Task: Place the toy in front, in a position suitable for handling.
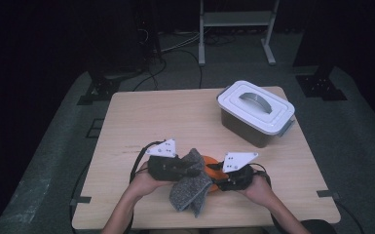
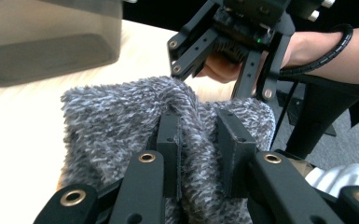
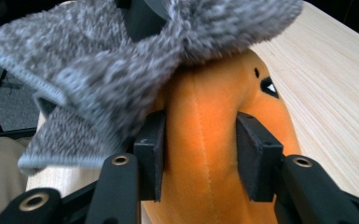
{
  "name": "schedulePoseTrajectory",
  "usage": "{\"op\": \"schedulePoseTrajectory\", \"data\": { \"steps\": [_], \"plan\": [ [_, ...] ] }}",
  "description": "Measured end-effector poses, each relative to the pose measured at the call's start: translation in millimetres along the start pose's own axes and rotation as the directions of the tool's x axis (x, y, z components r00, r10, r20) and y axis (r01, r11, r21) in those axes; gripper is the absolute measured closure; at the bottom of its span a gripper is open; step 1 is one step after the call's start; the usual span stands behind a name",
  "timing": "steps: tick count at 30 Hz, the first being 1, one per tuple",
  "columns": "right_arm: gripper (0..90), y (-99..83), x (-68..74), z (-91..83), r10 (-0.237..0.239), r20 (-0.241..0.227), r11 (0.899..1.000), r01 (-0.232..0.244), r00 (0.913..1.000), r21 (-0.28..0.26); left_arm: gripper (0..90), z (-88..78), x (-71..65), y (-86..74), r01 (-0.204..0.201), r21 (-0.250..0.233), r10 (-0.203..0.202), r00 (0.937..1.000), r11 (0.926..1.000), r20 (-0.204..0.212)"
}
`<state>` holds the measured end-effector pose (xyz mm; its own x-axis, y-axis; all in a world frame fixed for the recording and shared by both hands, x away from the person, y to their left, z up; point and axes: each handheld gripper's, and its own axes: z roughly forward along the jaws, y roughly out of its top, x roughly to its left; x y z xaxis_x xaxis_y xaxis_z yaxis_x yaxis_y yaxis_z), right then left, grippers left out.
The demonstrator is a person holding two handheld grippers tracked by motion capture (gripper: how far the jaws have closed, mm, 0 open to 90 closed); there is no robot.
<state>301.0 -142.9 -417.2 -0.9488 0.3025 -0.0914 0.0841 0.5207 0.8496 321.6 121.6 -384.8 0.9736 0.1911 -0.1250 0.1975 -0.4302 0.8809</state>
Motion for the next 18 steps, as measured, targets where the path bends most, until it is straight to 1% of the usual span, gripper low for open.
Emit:
{"op": "schedulePoseTrajectory", "data": {
  "steps": [2, 5, 6, 8, 9, 12, 13, 15, 18],
  "plan": [
    [56.5, -0.7, -3.4, -3.1, 0.01, -0.003, 1.0, -0.01, 0.9999, 0.001, 72.9, -6.5, 5.1, -4.5, 0.021, -0.01, -0.021, 0.9995, 0.9997, -0.023],
    [57.0, -4.3, -8.8, -9.5, 0.042, -0.011, 0.999, -0.042, 0.9991, -0.007, 72.7, -14.2, 12.8, -13.5, 0.052, -0.005, -0.052, 0.9969, 0.9986, -0.059],
    [57.3, -6.0, -10.9, -12.0, 0.049, -0.013, 0.999, -0.049, 0.9987, -0.008, 72.6, -15.9, 15.5, -17.1, 0.06, 0.007, -0.059, 0.9955, 0.9982, -0.074],
    [57.5, -9.3, -15.3, -17.4, 0.071, -0.013, 0.997, -0.071, 0.9974, -0.014, 72.4, -17.8, 18.6, -20.9, 0.079, 0.016, -0.077, 0.9936, 0.9968, -0.083],
    [57.5, -11.2, -17.8, -20.1, 0.081, -0.012, 0.997, -0.081, 0.9966, -0.017, 72.4, -19.1, 20.0, -22.2, 0.088, 0.008, -0.087, 0.993, 0.9961, -0.08],
    [57.6, -16.4, -24.3, -27.7, 0.111, -0.01, 0.994, -0.111, 0.9938, -0.024, 72.5, -26.1, 22.7, -23.3, 0.097, -0.013, -0.098, 0.9918, 0.9952, -0.082],
    [57.6, -17.9, -25.6, -29.5, 0.119, -0.013, 0.993, -0.119, 0.9928, -0.025, 72.4, -29.3, 23.0, -23.6, 0.103, -0.028, -0.105, 0.9912, 0.9943, -0.081],
    [57.8, -20.1, -27.4, -32.0, 0.128, -0.012, 0.991, -0.128, 0.9917, -0.024, 72.5, -36.5, 23.6, -24.1, 0.111, -0.053, -0.115, 0.9901, 0.9925, -0.081],
    [58.7, -20.7, -28.3, -33.5, 0.128, -0.013, 0.992, -0.128, 0.9917, -0.021, 72.5, -47.3, 24.3, -24.6, 0.117, -0.08, -0.124, 0.9875, 0.99, -0.097]
  ]
}}
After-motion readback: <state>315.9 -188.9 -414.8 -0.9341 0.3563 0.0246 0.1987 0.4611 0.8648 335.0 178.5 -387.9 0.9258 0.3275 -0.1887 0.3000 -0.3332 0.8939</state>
